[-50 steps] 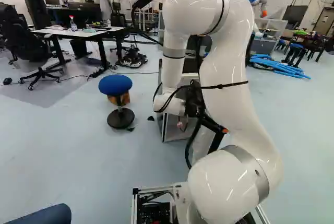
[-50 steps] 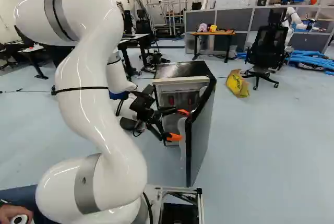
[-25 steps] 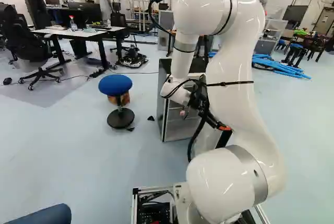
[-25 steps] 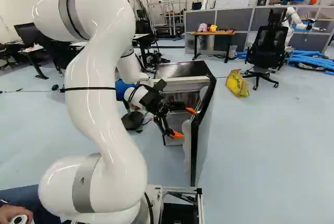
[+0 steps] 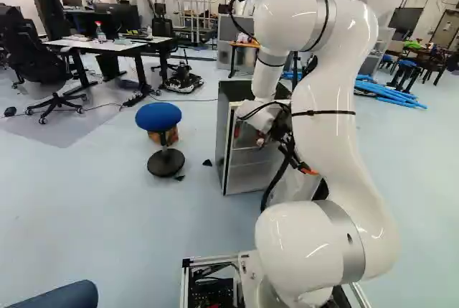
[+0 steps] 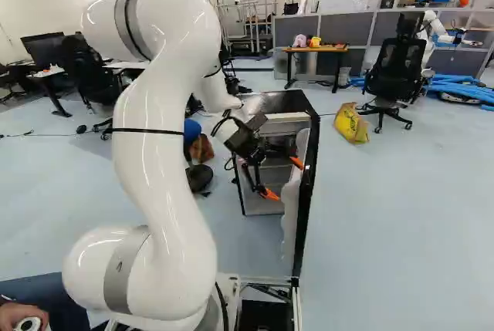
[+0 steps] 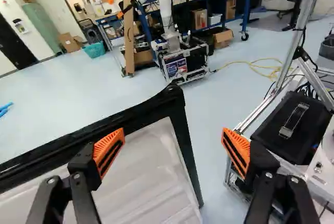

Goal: Grab a drink from the fridge

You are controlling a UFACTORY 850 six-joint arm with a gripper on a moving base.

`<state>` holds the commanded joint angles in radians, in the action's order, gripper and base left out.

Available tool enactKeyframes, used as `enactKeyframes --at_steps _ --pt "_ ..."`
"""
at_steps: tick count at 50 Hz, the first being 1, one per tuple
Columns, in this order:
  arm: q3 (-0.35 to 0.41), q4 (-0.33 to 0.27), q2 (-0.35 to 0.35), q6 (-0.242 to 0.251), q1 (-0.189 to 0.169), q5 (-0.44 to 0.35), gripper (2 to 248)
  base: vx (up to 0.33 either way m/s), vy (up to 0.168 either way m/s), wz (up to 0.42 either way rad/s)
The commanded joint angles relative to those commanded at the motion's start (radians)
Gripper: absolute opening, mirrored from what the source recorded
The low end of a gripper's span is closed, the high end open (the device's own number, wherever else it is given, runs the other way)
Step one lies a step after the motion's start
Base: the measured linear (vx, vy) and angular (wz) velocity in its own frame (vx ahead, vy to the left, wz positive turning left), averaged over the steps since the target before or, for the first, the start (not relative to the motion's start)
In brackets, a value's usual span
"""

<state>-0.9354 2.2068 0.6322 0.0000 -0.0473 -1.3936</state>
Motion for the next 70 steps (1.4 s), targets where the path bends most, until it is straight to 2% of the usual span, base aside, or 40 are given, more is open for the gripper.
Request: enactKeyframes --at_steps 40,70 --pt "-0.244 0.0 0.083 0.0 -0.201 0.0 247 0.0 0.0 0.0" --pt "-0.416 -0.021 0.154 0.0 -0.321 0.034 247 0.0 0.0 0.0"
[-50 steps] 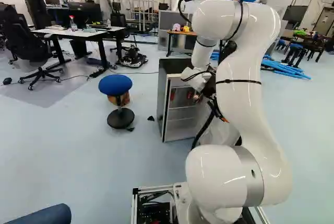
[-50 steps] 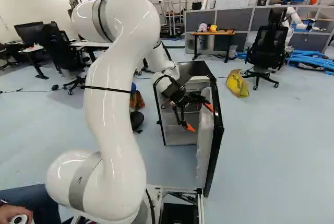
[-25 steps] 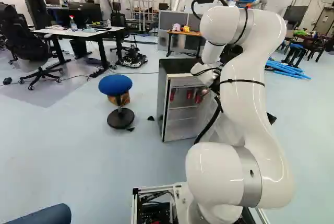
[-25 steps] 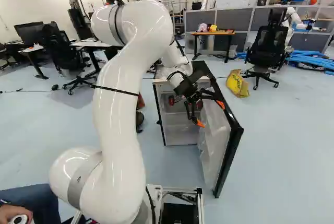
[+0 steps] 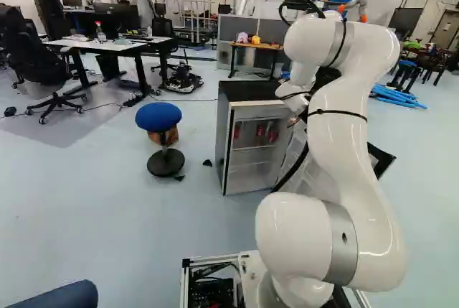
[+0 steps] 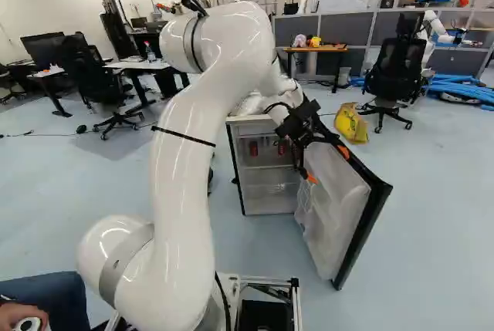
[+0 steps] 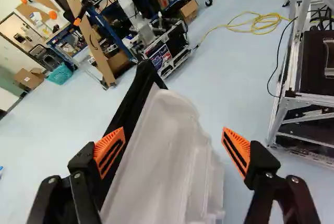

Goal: Grab a drink from the fridge

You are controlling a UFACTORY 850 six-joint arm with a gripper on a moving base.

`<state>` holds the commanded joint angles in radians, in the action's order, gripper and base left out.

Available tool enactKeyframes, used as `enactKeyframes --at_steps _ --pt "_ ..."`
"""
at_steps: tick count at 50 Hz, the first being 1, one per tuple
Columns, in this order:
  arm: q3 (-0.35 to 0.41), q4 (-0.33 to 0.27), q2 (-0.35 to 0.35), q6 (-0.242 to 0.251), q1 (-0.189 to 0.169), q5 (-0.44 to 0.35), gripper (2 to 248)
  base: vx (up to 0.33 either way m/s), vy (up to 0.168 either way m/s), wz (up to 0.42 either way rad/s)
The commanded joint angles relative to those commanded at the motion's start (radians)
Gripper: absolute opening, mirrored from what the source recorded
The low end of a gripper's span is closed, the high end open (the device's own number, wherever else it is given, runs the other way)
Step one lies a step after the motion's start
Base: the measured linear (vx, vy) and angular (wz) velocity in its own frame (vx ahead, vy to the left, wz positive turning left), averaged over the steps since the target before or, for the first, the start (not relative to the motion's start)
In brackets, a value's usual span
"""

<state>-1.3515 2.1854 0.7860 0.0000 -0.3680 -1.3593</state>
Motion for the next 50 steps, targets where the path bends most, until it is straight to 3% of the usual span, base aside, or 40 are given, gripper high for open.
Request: enactKeyframes --at_steps 20,37,50 --pt "-0.1 -0.024 0.046 0.0 -0.064 0.044 247 0.0 0.0 0.0" --pt "-0.094 -0.052 0.042 0.0 -0.064 0.08 247 0.0 0.0 0.0" --pt "-0.024 -0.118 0.008 0.0 -0.051 0.104 247 0.0 0.0 0.0"
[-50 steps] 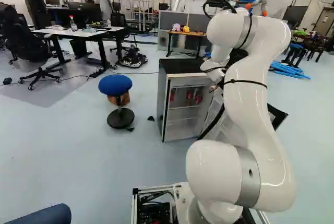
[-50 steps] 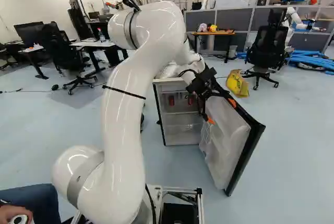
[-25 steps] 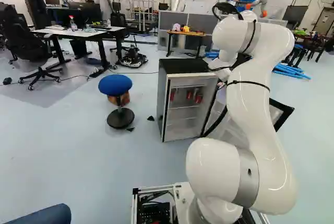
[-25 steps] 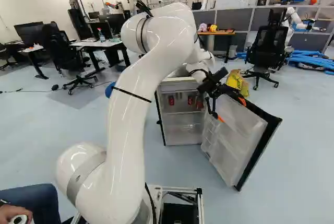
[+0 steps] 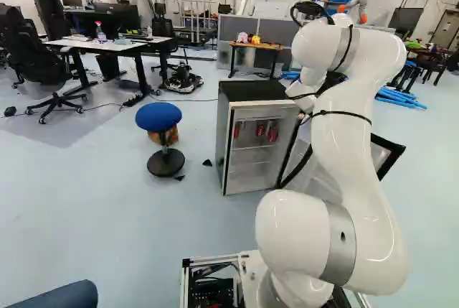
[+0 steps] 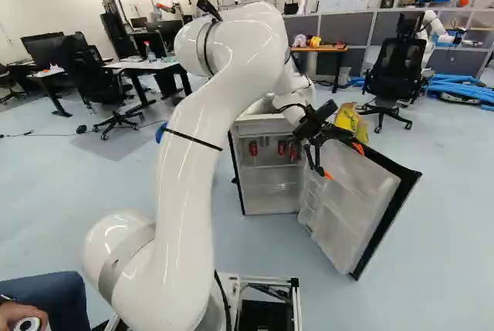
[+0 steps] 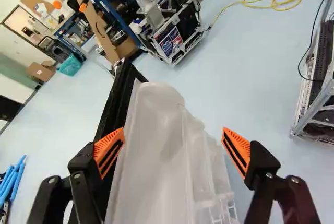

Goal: Grab a drink from the fridge

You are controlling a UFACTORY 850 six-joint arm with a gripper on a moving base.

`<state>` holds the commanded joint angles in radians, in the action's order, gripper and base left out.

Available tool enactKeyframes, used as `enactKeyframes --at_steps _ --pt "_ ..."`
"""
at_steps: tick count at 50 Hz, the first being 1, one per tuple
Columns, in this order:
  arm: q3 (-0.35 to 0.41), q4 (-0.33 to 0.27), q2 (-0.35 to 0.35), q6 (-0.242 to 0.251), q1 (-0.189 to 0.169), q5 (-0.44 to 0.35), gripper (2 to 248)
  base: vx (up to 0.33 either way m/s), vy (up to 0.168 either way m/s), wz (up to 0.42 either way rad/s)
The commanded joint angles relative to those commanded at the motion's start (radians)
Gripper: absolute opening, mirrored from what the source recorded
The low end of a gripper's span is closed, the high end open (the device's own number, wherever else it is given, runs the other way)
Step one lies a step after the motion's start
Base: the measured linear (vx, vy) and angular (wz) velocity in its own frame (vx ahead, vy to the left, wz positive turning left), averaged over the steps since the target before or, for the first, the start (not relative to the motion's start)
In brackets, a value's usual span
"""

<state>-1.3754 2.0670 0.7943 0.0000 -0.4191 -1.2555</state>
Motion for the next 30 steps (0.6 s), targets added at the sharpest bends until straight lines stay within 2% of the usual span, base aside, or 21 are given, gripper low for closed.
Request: enactKeyframes --at_steps 16,30 --pt "0.115 -0.126 -0.058 0.0 0.026 0.03 247 0.0 0.0 0.0" --pt "0.218 -0.266 -0.113 0.0 0.051 0.06 247 0.0 0.0 0.0"
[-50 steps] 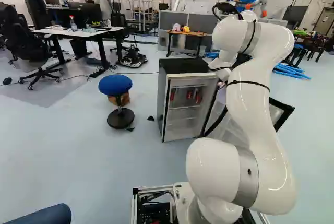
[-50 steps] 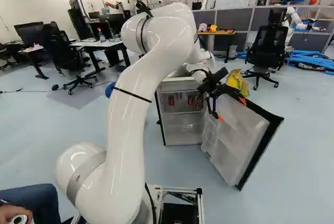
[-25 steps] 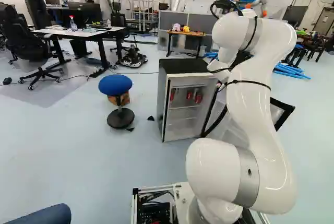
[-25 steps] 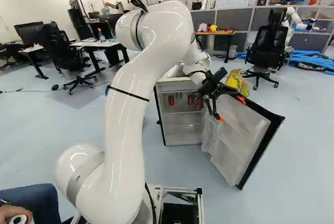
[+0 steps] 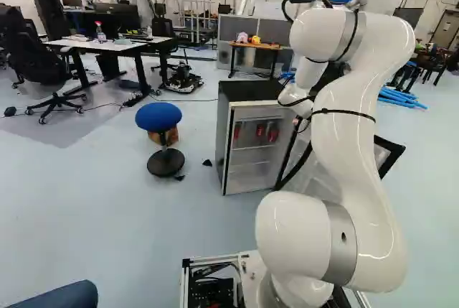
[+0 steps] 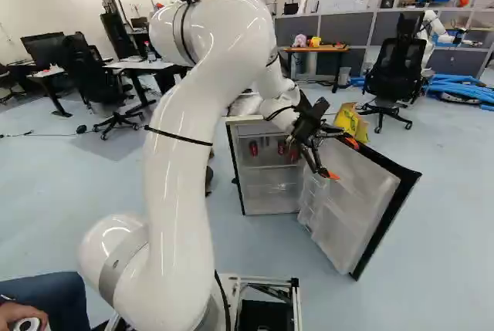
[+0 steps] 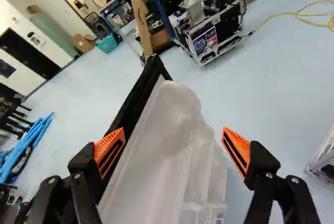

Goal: Grab a drink from the fridge

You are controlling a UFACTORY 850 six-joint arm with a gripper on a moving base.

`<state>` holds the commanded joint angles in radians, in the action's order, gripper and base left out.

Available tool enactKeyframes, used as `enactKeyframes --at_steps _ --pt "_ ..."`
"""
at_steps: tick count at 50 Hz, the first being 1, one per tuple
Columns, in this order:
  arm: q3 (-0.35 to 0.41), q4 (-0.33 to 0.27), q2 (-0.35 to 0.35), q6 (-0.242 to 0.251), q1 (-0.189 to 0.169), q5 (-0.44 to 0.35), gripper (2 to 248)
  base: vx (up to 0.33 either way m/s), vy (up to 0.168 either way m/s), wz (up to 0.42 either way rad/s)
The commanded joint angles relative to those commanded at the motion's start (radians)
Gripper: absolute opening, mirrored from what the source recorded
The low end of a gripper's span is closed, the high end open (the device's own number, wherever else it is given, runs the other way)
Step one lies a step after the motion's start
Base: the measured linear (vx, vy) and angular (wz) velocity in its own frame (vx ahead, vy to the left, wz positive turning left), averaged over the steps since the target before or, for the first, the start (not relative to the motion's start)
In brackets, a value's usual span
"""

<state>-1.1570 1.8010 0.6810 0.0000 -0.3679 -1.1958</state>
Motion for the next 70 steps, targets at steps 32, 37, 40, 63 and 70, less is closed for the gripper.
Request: enactKeyframes --at_steps 32,37,40,63,70 --pt "0.231 -0.336 -0.137 0.0 0.062 0.072 247 0.0 0.0 0.0" --pt "0.266 -0.389 -0.16 0.0 0.072 0.082 247 0.0 0.0 0.0" --pt "0.287 -0.421 -0.173 0.0 0.079 0.087 247 0.0 0.0 0.0" --pt "0.444 -0.662 -0.282 0.0 0.128 0.13 247 0.0 0.0 0.0" --pt "0.487 -0.736 -0.313 0.0 0.142 0.143 247 0.0 0.0 0.0"
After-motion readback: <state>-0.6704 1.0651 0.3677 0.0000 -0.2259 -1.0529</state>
